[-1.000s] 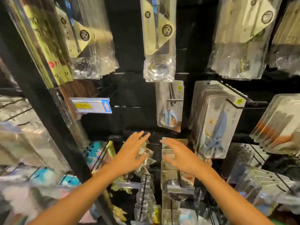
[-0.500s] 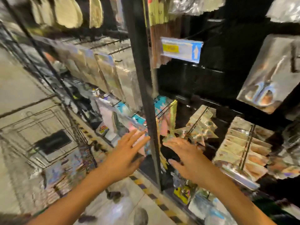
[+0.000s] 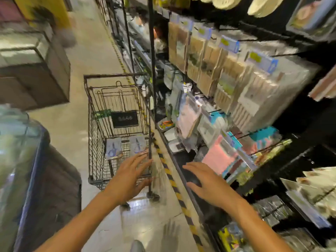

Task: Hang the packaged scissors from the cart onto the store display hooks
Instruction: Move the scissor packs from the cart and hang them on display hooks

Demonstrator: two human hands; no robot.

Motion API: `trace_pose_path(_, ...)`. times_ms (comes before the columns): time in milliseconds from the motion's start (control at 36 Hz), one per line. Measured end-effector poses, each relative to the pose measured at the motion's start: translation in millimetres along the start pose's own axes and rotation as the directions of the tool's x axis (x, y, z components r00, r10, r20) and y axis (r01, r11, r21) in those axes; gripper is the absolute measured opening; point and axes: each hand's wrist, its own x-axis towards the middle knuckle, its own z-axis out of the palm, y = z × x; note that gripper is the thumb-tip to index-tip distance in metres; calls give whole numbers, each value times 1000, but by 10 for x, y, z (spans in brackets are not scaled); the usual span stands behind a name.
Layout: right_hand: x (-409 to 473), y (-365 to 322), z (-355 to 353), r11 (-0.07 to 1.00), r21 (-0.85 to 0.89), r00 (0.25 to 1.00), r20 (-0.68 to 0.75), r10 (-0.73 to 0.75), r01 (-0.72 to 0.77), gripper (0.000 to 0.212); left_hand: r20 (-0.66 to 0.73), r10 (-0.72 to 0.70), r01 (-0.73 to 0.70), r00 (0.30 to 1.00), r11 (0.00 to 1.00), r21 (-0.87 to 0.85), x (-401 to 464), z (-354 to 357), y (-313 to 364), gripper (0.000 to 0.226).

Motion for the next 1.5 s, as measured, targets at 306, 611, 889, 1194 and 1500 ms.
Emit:
trace_pose_path(306, 1506, -832, 510, 996, -49, 985, 165, -59, 68, 58, 106, -262, 272, 959, 958, -89, -404, 154, -1652, 69)
trace_pose_path(611, 2357, -851, 923, 991, -109, 932, 362, -31, 75, 61, 239, -365, 406, 900, 900, -157, -361, 489, -2248, 87)
trace_pose_path(889, 3255, -487, 1076, 997, -10, 882, 467, -64, 78, 59, 319, -452, 515, 833, 844, -149, 243, 572, -2420, 94)
trace_pose_path(1194, 4267, -44, 1082, 995, 98, 819, 570, -69, 15, 59, 428, -505, 616, 749, 769, -171, 1202, 691, -2596, 81)
trace_pose_path(1500, 4796, 165, 1569, 969, 168, 787, 616, 41, -182, 55, 556, -493, 696, 670, 677, -239, 1800, 1200, -2955, 62)
